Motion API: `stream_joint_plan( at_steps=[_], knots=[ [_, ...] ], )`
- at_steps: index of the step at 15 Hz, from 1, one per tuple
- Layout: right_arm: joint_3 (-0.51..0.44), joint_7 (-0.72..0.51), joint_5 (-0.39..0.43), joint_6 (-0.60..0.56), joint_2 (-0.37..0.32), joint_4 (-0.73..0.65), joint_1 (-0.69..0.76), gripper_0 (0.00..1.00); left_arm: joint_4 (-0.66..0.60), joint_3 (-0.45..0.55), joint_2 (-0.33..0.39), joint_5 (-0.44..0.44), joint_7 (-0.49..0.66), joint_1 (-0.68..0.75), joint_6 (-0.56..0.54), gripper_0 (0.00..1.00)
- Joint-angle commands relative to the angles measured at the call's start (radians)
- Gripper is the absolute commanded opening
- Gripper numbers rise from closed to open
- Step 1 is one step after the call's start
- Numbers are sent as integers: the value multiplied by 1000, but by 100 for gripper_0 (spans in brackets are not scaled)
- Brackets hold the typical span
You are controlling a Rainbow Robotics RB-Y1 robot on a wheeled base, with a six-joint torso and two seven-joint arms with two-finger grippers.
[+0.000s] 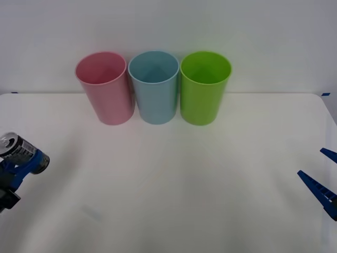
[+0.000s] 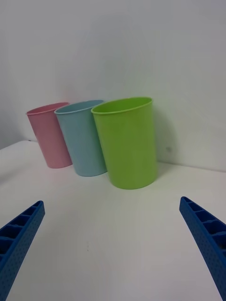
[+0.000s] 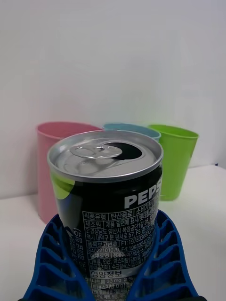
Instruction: Grasp the object on the table and drop it into the matching bin: aluminum can to the light blue bin, PET bottle to the pink bin.
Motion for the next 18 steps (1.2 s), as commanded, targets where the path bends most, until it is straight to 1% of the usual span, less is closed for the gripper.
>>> stream_joint_plan(
  at_steps=[1, 3, 6, 10, 13, 15, 18],
  knots=[
    [0, 0, 0, 0, 0, 0, 0, 100, -113, -58, 0, 0, 77, -10, 118, 0],
    [0, 0, 0, 0, 0, 0, 0, 100, -162, -101, -2, -3, 88, -34, 193, 0],
    [0, 0, 0, 0, 0, 0, 0, 100, -192, -140, 0, -32, 111, -93, 271, 0],
    [0, 0, 0, 0, 0, 0, 0, 100, -195, -168, -2, -80, 161, -172, 319, 0],
    [0, 0, 0, 0, 0, 0, 0, 100, -195, -179, 0, -153, 258, -249, 338, 0],
    [0, 0, 0, 0, 0, 0, 0, 100, -195, -206, -2, -204, 313, -300, 369, 1],
    [0, 0, 0, 0, 0, 0, 0, 100, -195, -282, -3, -256, 322, -366, 469, 1]
  ],
)
